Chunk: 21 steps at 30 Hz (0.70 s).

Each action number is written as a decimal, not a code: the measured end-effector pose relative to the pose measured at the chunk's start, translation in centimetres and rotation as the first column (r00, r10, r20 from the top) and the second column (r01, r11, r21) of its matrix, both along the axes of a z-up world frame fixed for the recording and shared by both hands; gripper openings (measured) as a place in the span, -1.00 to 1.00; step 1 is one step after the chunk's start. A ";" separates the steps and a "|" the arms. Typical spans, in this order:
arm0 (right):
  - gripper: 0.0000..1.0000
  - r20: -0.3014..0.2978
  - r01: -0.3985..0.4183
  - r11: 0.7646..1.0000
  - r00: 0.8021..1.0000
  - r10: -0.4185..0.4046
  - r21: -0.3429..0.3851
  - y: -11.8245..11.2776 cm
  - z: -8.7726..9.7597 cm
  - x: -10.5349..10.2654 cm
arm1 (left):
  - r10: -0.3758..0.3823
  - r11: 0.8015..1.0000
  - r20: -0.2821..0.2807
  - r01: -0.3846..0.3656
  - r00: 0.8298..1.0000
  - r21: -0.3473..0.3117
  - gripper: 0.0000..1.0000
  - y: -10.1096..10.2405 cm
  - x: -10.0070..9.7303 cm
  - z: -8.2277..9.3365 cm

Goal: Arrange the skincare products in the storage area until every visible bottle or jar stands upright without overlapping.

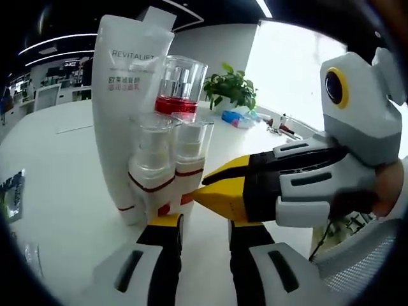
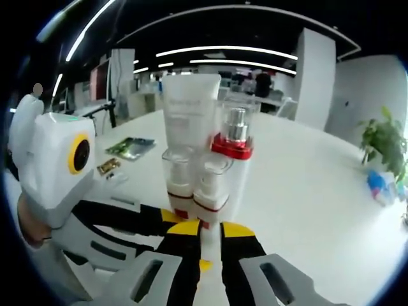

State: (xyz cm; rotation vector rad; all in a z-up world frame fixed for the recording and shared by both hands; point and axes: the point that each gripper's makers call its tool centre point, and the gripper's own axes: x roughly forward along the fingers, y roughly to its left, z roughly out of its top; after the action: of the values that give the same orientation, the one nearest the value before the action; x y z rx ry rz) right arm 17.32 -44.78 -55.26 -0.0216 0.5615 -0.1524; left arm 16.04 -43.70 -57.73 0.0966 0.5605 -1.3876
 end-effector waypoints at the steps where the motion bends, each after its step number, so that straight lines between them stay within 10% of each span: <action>1: -0.96 0.003 0.001 1.000 1.000 -0.001 -0.001 -0.1 0.0 0.0 | 0.001 1.000 0.002 -0.001 1.000 0.000 -0.57 0.0 0.0 0.1; 21: -0.93 -0.041 -0.033 0.999 0.999 0.033 0.000 0.2 -1.0 0.4 | 0.084 0.994 0.045 -0.087 0.995 0.069 -0.55 2.9 1.6 1.0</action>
State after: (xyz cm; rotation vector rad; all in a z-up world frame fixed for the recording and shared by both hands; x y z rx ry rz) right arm 17.76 -44.56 -56.26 -0.0353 0.6017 -0.1199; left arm 17.68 -40.75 -56.74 0.1568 0.5729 -1.2794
